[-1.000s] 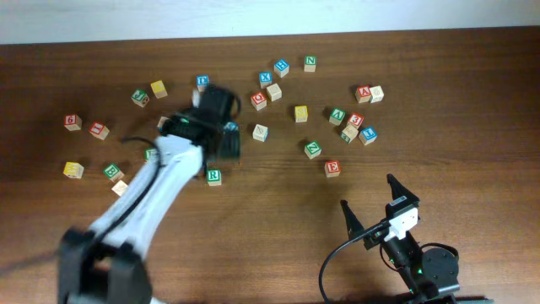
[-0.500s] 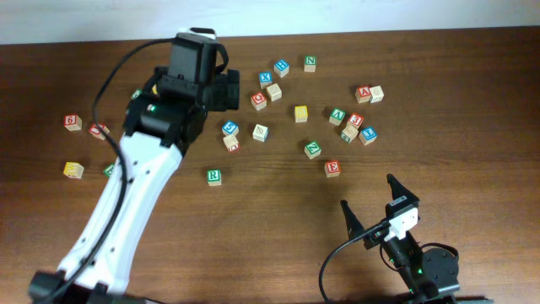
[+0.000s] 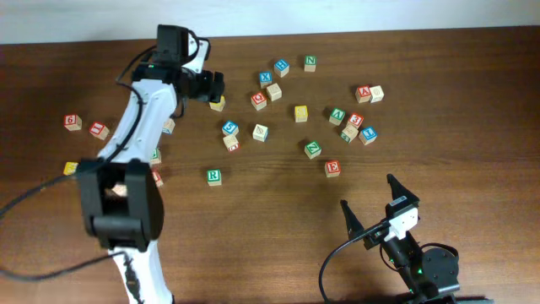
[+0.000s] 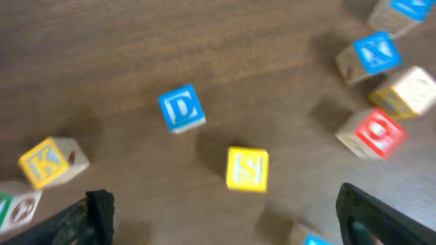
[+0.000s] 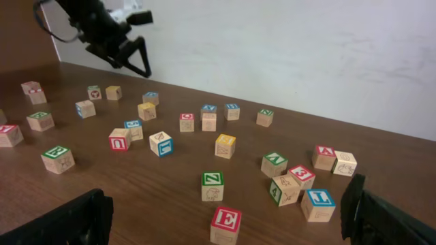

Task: Spell out RSS
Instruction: 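Move the left gripper up and grasp the yellow S block, then carry the S block and place it right of the R block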

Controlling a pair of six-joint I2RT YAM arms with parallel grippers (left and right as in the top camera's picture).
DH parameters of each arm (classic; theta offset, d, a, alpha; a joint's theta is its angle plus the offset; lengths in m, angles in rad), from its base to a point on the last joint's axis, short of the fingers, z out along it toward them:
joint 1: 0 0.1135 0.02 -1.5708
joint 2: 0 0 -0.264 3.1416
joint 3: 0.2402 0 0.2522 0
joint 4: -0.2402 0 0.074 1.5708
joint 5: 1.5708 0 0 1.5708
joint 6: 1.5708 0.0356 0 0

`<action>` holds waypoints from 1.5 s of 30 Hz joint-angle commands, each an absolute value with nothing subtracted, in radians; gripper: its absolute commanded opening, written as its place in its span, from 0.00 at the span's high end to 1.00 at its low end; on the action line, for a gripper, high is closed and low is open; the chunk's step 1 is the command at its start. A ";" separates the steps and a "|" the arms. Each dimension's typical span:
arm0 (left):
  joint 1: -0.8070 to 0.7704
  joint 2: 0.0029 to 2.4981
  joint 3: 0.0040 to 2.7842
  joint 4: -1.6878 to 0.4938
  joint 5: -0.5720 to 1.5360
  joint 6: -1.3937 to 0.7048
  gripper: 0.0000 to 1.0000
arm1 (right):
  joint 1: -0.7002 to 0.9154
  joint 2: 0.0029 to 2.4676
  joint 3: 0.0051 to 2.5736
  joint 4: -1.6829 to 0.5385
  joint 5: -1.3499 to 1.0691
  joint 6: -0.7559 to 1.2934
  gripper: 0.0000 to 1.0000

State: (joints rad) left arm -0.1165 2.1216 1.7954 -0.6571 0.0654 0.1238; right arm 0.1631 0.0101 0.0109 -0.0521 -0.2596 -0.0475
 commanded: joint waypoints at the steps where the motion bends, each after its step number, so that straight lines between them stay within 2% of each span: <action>1: -0.115 2.214 1.839 -0.628 0.044 0.164 0.07 | 0.155 0.003 0.006 -0.057 -0.258 -0.036 0.02; 9: -0.171 2.325 1.839 -0.585 0.002 0.198 0.09 | 0.155 0.003 0.006 -0.057 -0.258 -0.036 0.02; 14: -0.187 2.354 1.839 -0.558 -0.024 0.166 0.17 | 0.155 0.003 0.006 -0.057 -0.258 -0.036 0.02; 15: -0.187 2.357 1.839 -0.557 -0.024 0.164 0.22 | 0.155 0.003 0.006 -0.057 -0.258 -0.036 0.02; 31: -0.187 2.364 1.839 -0.562 -0.034 0.117 0.60 | 0.155 0.003 0.006 -0.057 -0.258 -0.036 0.02; 37: -0.187 2.364 1.839 -0.569 -0.035 0.117 0.71 | 0.155 0.003 0.006 -0.057 -0.258 -0.037 0.02; 45: -0.187 2.364 1.839 -0.569 -0.035 0.117 0.77 | 0.155 0.003 0.006 -0.057 -0.258 -0.037 0.02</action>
